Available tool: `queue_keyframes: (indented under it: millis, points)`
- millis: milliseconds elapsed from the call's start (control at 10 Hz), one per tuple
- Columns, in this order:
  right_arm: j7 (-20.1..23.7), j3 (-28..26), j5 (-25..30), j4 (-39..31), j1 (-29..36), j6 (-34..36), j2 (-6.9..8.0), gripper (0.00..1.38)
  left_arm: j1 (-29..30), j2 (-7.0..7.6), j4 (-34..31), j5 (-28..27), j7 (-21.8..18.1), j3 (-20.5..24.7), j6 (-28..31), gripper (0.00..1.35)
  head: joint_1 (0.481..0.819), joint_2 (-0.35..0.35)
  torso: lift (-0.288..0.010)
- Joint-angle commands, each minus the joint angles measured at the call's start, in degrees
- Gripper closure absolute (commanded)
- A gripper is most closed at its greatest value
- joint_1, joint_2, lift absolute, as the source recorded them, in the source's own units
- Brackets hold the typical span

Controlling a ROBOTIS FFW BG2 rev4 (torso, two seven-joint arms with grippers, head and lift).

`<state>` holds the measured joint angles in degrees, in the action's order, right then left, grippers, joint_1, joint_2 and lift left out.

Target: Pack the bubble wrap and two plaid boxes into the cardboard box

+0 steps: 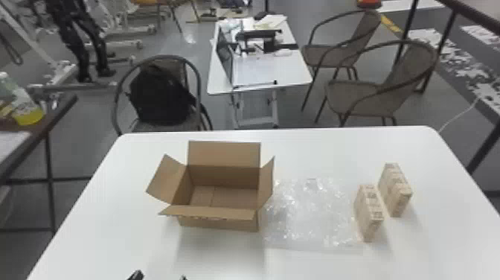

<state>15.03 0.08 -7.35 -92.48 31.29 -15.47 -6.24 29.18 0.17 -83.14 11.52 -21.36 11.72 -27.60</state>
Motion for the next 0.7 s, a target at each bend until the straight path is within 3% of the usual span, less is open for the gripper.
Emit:
queue_keyframes:
  millis: [0,200,400,600]
  points:
    - [0.0,0.0,-0.1,0.0,0.0,0.2,0.0,0.14,0.0,-0.32,-0.3,1.1,0.0,0.1,-0.6,0.09,0.695,0.134,-0.05]
    - [0.1,0.0,-0.3,-0.1,0.1,0.3,-0.09,0.14,-1.2,-0.32,-3.7,2.4,0.0,2.6,-0.9,0.08,0.695,0.146,-0.05]
    - [0.1,0.0,-0.4,-0.1,0.0,0.4,-0.27,0.14,-3.1,-0.32,-11.7,1.6,0.0,7.5,4.9,0.08,0.695,0.178,-0.05]
    - [0.1,0.0,-0.5,0.0,-0.2,0.5,-0.27,0.14,-8.6,-0.32,-17.5,3.0,-1.5,11.9,17.9,0.09,0.695,0.225,-0.05]
